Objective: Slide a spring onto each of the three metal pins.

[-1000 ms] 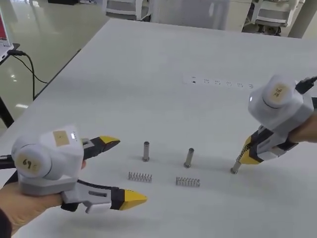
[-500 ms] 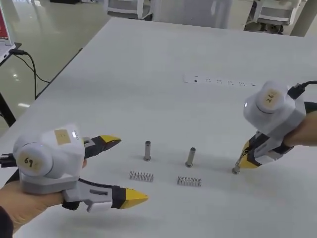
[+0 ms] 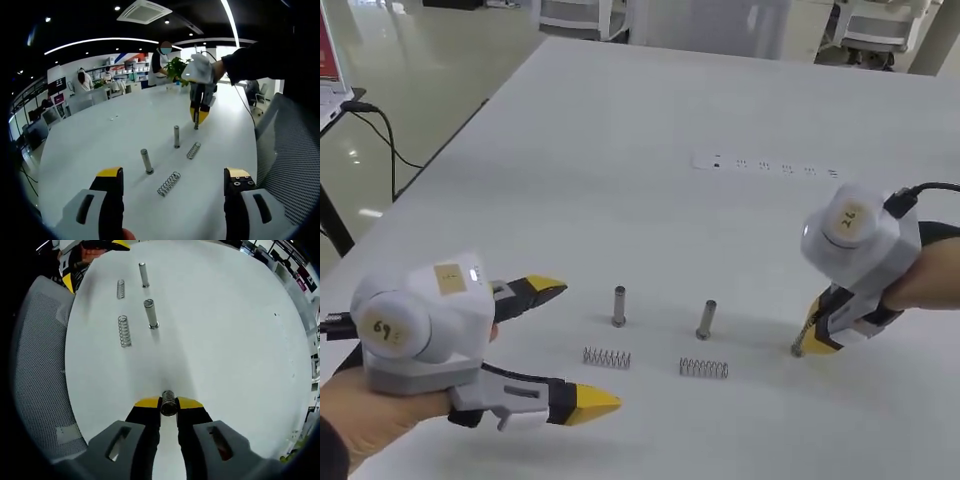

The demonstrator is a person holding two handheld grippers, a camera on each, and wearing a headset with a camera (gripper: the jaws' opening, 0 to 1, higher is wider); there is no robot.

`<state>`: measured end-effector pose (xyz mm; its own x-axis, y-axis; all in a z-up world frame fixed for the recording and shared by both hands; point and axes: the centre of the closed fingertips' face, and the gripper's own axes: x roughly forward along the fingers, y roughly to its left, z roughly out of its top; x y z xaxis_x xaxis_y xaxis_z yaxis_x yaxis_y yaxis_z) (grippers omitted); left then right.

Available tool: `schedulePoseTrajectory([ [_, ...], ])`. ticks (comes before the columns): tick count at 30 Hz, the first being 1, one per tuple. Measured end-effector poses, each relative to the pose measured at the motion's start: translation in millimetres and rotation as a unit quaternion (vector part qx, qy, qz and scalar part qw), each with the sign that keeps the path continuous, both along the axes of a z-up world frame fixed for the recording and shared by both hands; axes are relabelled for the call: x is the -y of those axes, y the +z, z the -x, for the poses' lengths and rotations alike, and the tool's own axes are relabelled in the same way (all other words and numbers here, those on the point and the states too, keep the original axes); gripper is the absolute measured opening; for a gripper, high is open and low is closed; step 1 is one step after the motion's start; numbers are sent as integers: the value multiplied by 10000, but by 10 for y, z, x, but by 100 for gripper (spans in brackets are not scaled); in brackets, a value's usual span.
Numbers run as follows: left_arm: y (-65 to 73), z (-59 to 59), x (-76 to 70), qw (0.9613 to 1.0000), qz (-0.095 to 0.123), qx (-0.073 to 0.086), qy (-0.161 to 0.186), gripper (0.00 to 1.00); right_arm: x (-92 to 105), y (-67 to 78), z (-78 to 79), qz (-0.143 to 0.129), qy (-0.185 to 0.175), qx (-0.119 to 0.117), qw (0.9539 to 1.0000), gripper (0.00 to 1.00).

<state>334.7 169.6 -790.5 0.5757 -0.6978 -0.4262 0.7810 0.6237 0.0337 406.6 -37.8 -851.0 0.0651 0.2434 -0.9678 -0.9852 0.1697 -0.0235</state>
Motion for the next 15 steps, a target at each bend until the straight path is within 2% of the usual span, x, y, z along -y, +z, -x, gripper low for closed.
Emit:
schedulePoseTrajectory([
  [15,13,8,-15,10000,-8,-1,6,81,11,-68,22,-35,-108,-25,9999,16],
])
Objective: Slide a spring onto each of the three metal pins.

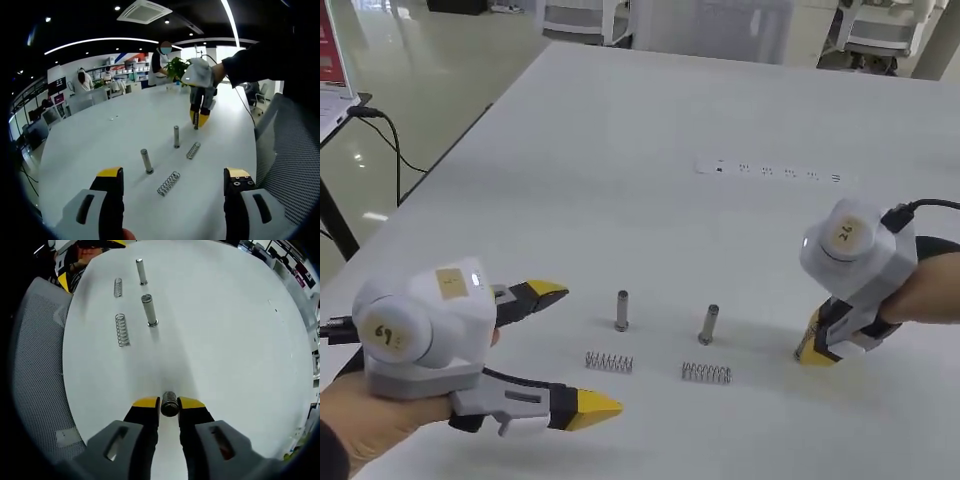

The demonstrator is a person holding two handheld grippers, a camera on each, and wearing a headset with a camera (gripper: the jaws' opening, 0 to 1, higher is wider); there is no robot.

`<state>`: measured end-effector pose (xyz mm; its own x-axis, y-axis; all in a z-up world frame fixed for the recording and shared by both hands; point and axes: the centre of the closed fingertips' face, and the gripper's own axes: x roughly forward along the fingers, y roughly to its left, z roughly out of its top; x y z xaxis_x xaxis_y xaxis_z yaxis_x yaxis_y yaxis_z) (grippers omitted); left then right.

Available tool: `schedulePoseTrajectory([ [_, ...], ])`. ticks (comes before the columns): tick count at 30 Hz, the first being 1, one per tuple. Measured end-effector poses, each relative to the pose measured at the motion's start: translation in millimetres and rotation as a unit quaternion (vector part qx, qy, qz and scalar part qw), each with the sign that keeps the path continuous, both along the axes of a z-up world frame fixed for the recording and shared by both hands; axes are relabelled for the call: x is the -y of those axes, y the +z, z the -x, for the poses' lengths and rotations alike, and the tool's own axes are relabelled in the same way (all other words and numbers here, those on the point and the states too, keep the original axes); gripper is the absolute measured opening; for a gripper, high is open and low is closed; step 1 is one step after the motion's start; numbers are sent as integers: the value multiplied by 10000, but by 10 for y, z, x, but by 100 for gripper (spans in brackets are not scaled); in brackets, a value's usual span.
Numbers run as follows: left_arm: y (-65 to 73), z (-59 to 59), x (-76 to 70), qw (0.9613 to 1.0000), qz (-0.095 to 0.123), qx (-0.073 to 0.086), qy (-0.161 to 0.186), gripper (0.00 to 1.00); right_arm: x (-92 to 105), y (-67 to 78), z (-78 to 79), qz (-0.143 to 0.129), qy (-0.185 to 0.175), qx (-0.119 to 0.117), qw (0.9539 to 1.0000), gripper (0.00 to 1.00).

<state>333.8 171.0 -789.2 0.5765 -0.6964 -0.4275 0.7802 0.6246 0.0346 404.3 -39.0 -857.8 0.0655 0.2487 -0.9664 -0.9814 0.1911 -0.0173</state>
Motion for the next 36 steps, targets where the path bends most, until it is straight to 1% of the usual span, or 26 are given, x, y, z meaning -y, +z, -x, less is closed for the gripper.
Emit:
schedulePoseTrajectory([
  [7,3,-1,2,10000,4,5,-2,81,-6,2,-18,-62,-13,27,10000,22],
  [10,1,0,3,10000,6,4,-5,81,-14,10,-28,-92,-4,55,9999,26],
  [13,1,-2,4,10000,18,2,-1,81,-26,15,-22,-141,-1,31,9999,29],
  [26,-11,-2,12,10000,17,-17,-11,81,-160,74,7,-467,-19,-31,9989,47],
  [29,-10,0,12,10000,19,-15,-8,81,-182,89,0,-480,10,17,9988,49],
  [32,-11,4,11,10000,13,-16,-7,81,-220,115,17,-545,5,-20,9985,50],
  [36,-12,5,9,10000,13,-15,-6,81,-282,157,46,-596,58,-13,9982,51],
])
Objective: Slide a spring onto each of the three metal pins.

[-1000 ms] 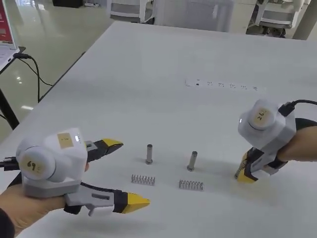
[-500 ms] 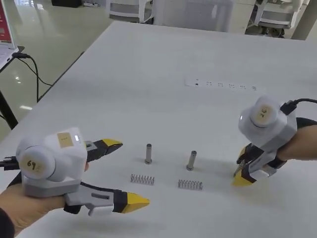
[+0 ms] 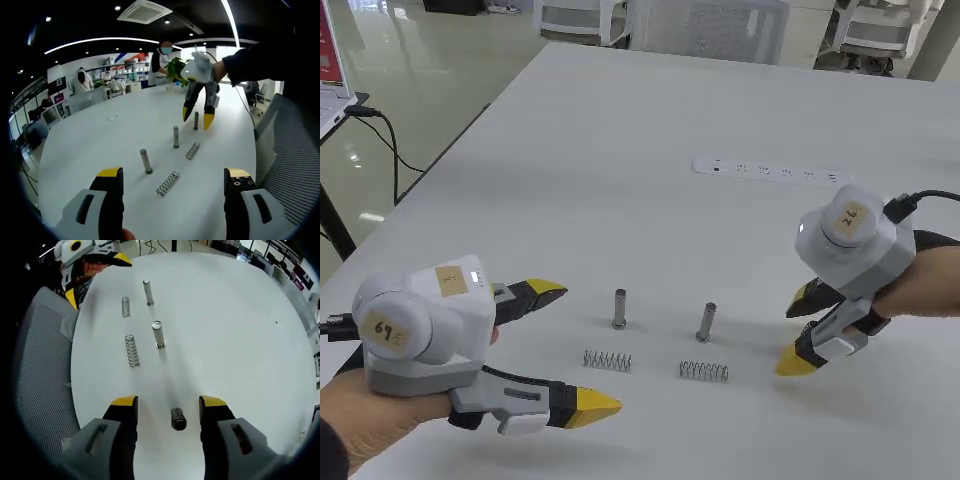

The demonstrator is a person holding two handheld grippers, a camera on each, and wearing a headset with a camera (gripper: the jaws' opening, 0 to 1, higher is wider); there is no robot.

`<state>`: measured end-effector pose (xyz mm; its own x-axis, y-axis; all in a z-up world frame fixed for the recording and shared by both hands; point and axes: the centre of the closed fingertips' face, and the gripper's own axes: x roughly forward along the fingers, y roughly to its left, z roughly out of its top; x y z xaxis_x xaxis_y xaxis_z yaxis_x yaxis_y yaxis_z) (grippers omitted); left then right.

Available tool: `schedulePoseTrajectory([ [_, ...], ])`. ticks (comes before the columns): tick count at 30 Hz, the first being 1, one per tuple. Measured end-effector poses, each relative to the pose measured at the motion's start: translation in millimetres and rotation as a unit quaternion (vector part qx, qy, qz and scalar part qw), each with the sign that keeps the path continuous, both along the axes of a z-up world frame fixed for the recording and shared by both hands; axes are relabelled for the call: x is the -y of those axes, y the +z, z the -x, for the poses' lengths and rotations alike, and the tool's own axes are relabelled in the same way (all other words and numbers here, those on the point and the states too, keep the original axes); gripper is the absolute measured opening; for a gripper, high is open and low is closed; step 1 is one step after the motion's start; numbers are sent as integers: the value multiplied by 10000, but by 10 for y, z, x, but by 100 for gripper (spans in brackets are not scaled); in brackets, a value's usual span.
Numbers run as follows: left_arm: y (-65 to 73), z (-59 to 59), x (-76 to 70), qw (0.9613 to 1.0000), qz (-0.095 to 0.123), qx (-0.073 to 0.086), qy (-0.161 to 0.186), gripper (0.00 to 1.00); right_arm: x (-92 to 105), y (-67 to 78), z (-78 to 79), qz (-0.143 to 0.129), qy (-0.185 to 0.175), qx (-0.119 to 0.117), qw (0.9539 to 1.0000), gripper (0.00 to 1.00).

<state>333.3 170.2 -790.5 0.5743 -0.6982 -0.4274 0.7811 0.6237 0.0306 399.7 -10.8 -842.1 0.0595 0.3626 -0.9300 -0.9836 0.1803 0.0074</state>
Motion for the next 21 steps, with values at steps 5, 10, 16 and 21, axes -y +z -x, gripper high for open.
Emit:
schedulePoseTrajectory([
  [5,3,-6,6,10000,6,10,-5,81,-90,51,38,-64,111,1,9999,52],
  [10,7,-8,10,10000,16,16,-7,81,-173,82,79,-100,170,6,9998,52],
  [16,8,-9,6,10000,25,16,-3,81,-256,86,139,-103,271,-11,9996,52],
  [21,17,-6,13,10000,33,22,-4,81,-314,75,170,-125,342,-36,9993,52],
])
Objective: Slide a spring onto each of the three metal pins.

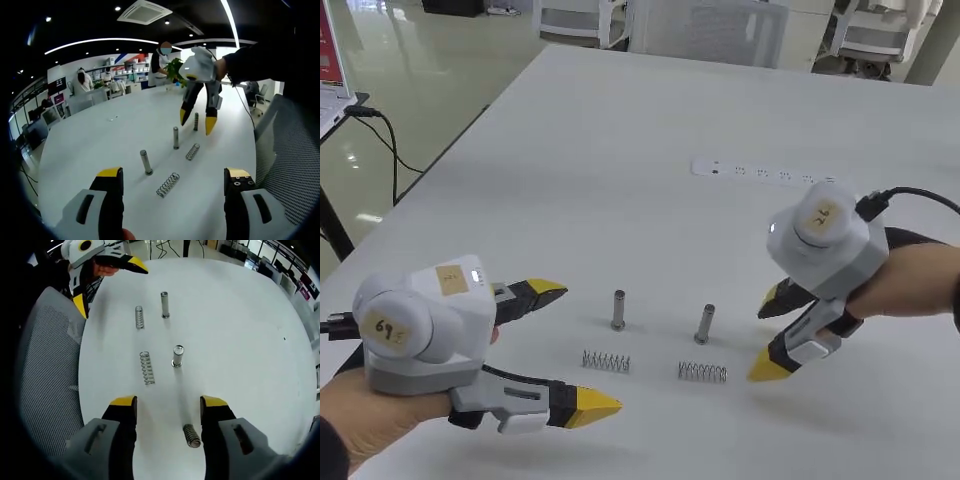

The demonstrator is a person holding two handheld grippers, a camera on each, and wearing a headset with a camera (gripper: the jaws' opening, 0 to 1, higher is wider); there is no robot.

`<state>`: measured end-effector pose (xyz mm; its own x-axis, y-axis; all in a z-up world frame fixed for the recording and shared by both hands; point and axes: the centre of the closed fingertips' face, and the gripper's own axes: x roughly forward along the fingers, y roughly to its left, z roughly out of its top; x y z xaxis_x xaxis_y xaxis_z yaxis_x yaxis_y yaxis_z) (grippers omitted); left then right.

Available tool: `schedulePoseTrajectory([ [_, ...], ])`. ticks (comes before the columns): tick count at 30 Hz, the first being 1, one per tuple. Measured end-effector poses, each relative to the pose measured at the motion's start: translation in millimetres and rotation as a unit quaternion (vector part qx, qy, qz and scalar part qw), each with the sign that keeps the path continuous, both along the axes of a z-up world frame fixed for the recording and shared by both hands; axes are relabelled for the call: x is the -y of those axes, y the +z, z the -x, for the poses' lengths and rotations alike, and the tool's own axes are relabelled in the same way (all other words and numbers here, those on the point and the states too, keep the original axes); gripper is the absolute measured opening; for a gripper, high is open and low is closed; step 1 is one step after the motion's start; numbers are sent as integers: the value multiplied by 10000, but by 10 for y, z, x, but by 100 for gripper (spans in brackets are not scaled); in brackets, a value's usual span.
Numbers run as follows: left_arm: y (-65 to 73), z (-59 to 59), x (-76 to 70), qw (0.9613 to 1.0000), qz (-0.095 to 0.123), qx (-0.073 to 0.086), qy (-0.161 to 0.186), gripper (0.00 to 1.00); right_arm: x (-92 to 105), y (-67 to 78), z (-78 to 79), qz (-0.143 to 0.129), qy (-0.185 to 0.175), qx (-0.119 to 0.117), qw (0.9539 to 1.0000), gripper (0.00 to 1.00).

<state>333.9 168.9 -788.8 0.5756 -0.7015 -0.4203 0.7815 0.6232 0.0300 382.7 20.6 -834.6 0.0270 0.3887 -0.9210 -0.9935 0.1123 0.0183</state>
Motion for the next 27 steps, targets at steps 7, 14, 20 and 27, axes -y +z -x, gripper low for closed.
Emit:
schedulePoseTrajectory([
  [7,13,10,13,10000,-4,7,-5,81,-81,-26,56,-10,79,-61,9999,51],
  [14,9,7,7,10000,3,6,0,81,-174,-56,133,-20,167,-124,9998,49],
  [20,1,6,-8,10000,11,-1,9,82,-227,-97,182,5,235,-167,9996,47],
  [27,-7,5,-23,10000,5,-10,16,82,-273,-139,227,31,317,-177,9993,42],
])
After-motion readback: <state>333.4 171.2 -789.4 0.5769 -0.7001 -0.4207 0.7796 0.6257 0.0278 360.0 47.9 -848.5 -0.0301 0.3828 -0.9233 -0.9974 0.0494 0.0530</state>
